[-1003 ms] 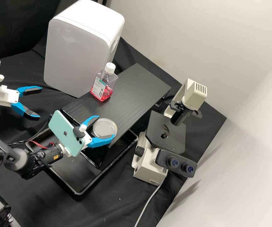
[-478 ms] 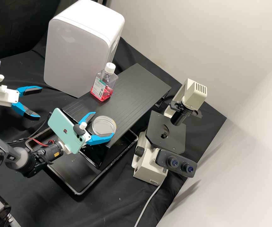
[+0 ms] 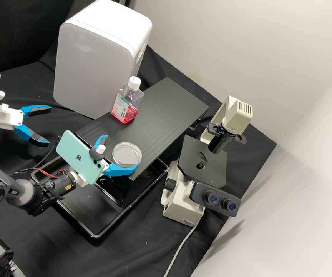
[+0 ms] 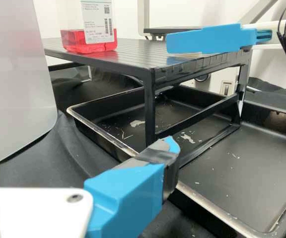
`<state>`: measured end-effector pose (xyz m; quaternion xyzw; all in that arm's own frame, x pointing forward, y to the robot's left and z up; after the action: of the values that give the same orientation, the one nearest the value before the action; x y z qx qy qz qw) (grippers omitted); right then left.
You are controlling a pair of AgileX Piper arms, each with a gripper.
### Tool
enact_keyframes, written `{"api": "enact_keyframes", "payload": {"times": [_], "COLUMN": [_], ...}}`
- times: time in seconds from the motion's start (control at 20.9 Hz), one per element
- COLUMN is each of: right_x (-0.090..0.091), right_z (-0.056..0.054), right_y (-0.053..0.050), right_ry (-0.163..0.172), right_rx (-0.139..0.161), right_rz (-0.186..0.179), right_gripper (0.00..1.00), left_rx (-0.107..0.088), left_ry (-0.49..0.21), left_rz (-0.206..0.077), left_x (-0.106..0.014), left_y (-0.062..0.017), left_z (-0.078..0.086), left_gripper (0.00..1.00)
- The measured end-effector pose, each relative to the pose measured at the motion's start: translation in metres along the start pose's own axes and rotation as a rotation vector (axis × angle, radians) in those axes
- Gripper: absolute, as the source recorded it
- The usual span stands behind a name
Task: Place the lid on the petri dish
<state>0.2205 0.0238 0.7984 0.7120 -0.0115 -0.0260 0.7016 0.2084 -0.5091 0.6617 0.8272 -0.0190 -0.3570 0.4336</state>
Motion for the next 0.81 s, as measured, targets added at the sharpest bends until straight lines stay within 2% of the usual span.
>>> {"api": "enact_keyframes", "payload": {"times": [0.29,0.81], "right_x": [-0.0001,0.0001], "right_z": [-0.0009,0.0015], "right_y": [-0.0009,0.0016], "right_ry": [0.004,-0.007], "right_rx": [-0.015,-0.014], "right_rz": [-0.004,0.007], "right_gripper": [1.0,1.0], "left_rx": [0.0,0.0], "left_ry": [0.0,0.0], "left_rz": [0.0,0.0], "left_x": [0.0,0.0], "left_y": [0.0,0.0], "left_z": [0.0,0.0], "left_gripper": [1.0,1.0]}}
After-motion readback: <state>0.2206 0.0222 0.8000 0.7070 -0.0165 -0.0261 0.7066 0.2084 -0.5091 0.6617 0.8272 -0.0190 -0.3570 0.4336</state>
